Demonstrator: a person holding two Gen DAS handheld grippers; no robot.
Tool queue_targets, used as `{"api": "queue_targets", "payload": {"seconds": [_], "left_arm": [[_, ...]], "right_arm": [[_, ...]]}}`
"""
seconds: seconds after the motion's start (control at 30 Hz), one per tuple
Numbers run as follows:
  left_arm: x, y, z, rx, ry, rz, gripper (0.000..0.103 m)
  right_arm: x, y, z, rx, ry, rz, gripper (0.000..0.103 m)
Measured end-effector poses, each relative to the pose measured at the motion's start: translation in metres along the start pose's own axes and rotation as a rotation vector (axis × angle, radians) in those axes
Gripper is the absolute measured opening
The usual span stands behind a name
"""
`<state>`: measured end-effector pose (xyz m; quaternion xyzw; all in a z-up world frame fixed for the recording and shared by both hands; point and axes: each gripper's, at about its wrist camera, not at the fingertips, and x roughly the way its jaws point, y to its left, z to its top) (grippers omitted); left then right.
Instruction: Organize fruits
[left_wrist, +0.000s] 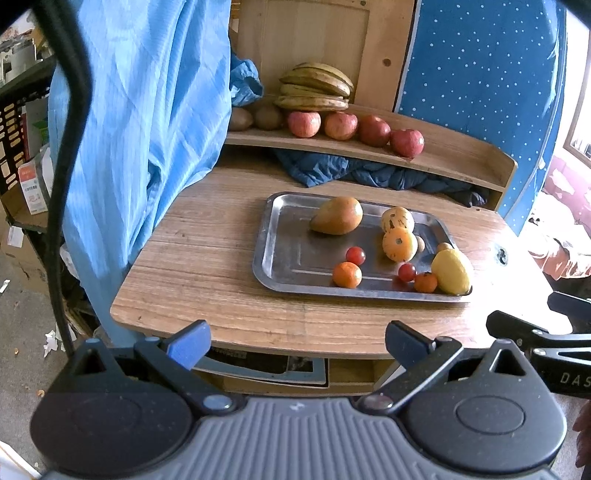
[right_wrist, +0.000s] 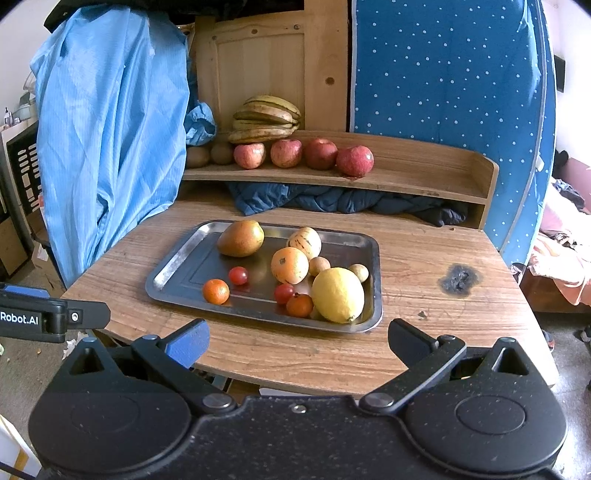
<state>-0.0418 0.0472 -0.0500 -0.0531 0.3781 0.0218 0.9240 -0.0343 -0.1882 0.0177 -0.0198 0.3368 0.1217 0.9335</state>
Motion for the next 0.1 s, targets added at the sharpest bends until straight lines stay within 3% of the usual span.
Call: {"api": "queue_targets", "payload": {"seconds": [0.1], "left_arm": [[-0.0006,0.0002,-0.0005,-0.006,0.001,0.003,0.103]], "right_arm": [[0.0031,0.0008,0.0030,-0.002,0.003,0.003,0.102]]}}
